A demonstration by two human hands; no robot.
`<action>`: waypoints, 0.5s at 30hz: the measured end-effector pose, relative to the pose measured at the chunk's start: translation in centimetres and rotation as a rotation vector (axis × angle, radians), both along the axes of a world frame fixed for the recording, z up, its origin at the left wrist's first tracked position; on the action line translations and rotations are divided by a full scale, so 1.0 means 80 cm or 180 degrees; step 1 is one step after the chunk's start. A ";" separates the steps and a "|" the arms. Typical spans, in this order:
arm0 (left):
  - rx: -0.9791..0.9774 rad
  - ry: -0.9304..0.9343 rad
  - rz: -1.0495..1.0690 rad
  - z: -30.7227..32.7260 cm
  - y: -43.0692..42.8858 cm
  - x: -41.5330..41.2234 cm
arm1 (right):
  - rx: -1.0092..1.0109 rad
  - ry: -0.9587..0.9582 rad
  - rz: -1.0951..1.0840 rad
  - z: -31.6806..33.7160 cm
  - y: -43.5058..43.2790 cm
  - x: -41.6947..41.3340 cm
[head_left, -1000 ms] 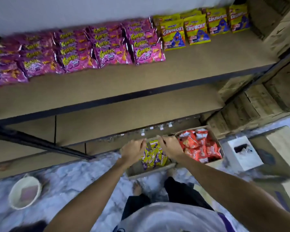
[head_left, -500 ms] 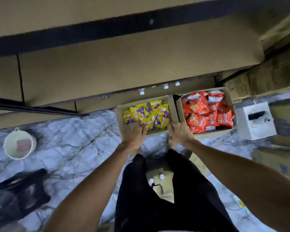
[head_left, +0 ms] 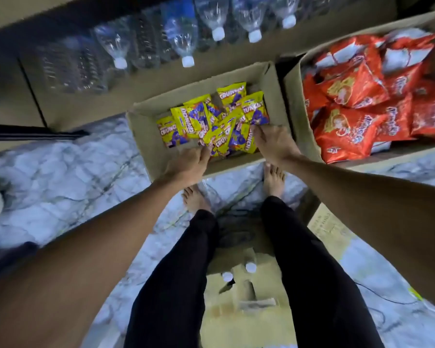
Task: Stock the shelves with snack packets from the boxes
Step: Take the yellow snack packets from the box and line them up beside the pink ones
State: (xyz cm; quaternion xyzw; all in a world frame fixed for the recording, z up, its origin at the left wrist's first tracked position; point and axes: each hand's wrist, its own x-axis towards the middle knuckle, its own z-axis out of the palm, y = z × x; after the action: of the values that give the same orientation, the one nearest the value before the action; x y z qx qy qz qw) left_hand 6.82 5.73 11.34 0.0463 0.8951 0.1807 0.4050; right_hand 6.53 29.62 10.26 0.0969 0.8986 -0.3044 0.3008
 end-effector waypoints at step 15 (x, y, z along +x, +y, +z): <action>-0.0068 0.0166 -0.0295 -0.247 0.017 -0.062 | 0.0387 -0.0582 -0.0256 -0.233 0.008 -0.044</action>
State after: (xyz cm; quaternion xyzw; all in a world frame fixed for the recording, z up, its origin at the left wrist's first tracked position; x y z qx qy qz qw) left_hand 1.83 7.08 -8.45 0.0880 0.9042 0.1509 0.3899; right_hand 3.05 30.22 -8.37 0.1783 0.8796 -0.2511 0.3626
